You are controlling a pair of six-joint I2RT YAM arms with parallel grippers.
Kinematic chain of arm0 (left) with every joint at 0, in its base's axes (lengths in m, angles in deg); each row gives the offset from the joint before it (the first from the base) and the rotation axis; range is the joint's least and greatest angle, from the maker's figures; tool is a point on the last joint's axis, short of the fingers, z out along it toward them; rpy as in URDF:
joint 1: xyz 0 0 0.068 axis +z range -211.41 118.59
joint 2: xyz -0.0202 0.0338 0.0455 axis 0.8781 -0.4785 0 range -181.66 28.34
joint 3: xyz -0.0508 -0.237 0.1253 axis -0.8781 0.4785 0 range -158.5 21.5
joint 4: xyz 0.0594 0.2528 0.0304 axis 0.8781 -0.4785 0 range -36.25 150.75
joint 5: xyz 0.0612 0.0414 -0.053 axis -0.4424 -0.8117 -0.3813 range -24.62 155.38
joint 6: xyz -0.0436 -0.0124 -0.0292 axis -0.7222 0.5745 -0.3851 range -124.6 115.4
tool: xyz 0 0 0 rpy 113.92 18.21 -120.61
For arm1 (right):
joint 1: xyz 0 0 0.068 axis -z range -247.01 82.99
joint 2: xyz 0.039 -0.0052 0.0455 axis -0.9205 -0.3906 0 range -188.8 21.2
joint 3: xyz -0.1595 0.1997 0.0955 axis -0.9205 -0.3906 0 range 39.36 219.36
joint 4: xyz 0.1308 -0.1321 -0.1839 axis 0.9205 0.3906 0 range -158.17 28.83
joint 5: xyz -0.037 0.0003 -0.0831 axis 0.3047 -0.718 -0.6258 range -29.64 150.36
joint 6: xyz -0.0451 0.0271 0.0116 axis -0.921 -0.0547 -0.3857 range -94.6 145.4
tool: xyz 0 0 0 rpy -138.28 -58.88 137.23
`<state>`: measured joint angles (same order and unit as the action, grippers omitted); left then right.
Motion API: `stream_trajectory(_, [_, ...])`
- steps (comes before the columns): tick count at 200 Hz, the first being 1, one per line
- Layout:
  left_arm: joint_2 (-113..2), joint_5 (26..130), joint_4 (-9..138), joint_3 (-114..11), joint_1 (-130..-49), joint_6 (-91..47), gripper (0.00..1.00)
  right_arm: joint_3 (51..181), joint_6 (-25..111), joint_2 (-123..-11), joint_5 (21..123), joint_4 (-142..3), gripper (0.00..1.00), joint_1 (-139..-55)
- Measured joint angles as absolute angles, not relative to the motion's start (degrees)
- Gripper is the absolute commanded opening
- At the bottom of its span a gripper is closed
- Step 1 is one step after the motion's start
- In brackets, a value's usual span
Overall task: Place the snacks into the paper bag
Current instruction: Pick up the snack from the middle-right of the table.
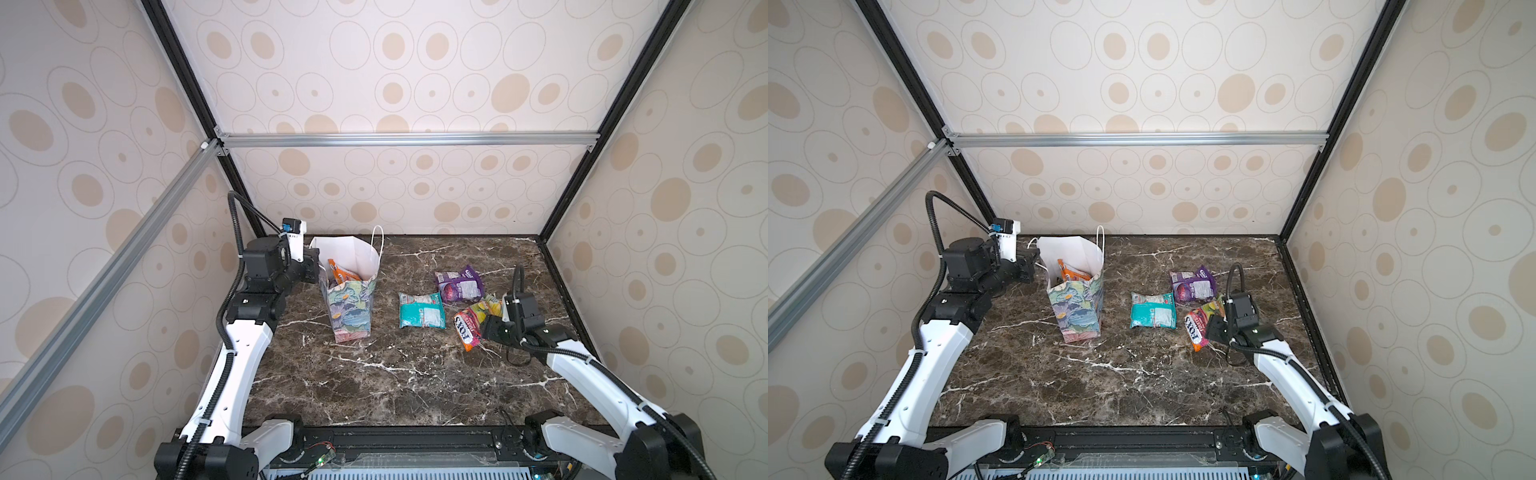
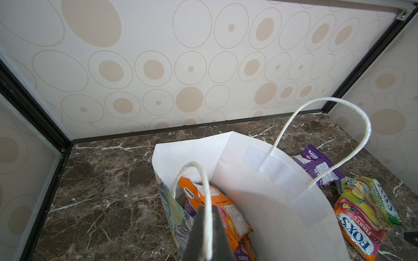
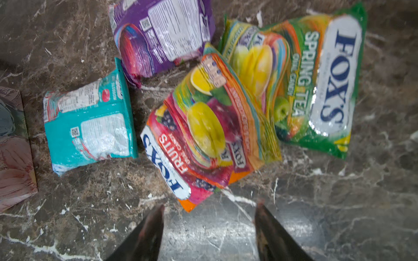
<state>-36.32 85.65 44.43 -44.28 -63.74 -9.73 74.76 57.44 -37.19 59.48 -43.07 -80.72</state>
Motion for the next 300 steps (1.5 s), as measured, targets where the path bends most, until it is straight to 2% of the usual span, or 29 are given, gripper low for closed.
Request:
stream_trajectory(51, [-36.3,86.0,44.4,-44.3,-63.7,-9.7,0.00,63.6,65.5,-29.3,62.2,-51.9,0.61,-71.6])
stream_trajectory(63, [-36.3,86.1,44.4,-44.3,-63.7,-9.7,0.00,61.8,67.2,-30.1,64.0,-55.2,0.60,-69.2])
stream_trajectory(102, [-36.3,86.1,44.4,-44.3,-63.7,-9.7,0.00,59.0,70.5,-37.1,69.8,-66.7,0.45,-67.8])
stream_trajectory(120, [-36.3,86.0,44.4,-44.3,-63.7,-9.7,0.00,57.8,71.6,-40.4,71.6,-72.3,0.43,-67.5])
stream_trajectory(195, [-36.3,86.0,44.4,-44.3,-63.7,-9.7,0.00,55.0,75.5,-47.6,75.0,-86.8,0.46,-67.2])
stream_trajectory(247, [-36.3,86.0,44.4,-44.3,-63.7,-9.7,0.00,53.9,76.5,-50.7,74.6,-92.5,0.16,-67.0])
stream_trajectory(258, [-36.3,86.0,44.4,-44.3,-63.7,-9.7,0.00,53.9,76.8,-51.4,74.3,-93.8,0.00,-66.9])
stream_trajectory(300, [-36.3,86.0,44.4,-44.3,-63.7,-9.7,0.00,55.0,75.9,-52.0,74.8,-94.2,0.00,-66.9])
